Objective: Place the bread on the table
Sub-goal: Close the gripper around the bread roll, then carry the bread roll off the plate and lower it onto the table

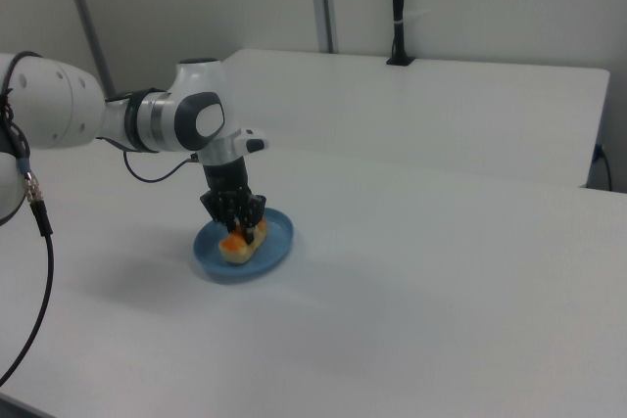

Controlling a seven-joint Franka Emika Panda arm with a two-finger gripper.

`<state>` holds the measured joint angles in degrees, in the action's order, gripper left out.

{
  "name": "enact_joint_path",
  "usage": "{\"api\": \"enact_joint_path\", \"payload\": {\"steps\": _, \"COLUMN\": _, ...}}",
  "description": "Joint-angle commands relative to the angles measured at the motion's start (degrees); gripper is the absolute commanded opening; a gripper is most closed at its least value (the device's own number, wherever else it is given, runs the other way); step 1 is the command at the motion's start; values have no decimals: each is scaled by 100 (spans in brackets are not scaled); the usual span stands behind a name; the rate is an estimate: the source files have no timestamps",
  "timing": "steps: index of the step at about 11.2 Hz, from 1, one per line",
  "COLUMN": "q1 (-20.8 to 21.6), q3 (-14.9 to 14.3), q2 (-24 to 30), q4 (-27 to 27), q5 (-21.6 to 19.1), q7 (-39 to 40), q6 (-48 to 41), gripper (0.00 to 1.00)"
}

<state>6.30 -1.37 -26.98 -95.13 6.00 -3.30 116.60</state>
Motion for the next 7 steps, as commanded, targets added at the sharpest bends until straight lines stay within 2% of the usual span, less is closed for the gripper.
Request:
{"api": "enact_joint_path", "payload": {"steps": 1, "q1": -23, "q3": -91, "q2": 376, "q4": 29, "q5": 94, "q7": 13, "q6": -84, "gripper": 26}}
{"api": "enact_joint_path", "payload": {"steps": 2, "q1": -59, "q3": -196, "q2": 456, "q4": 213, "q5": 77, "q7": 240, "q6": -233, "gripper": 28}}
{"api": "enact_joint_path", "payload": {"steps": 5, "q1": -225, "q3": -924, "q2": 414, "q4": 381, "q5": 94, "q7": 1197, "q6": -226, "gripper": 32}}
{"api": "enact_joint_path", "payload": {"steps": 7, "q1": -637, "q3": -1023, "q2": 221, "q4": 381, "q5": 94, "q7": 1586, "q6": 36, "gripper": 36}}
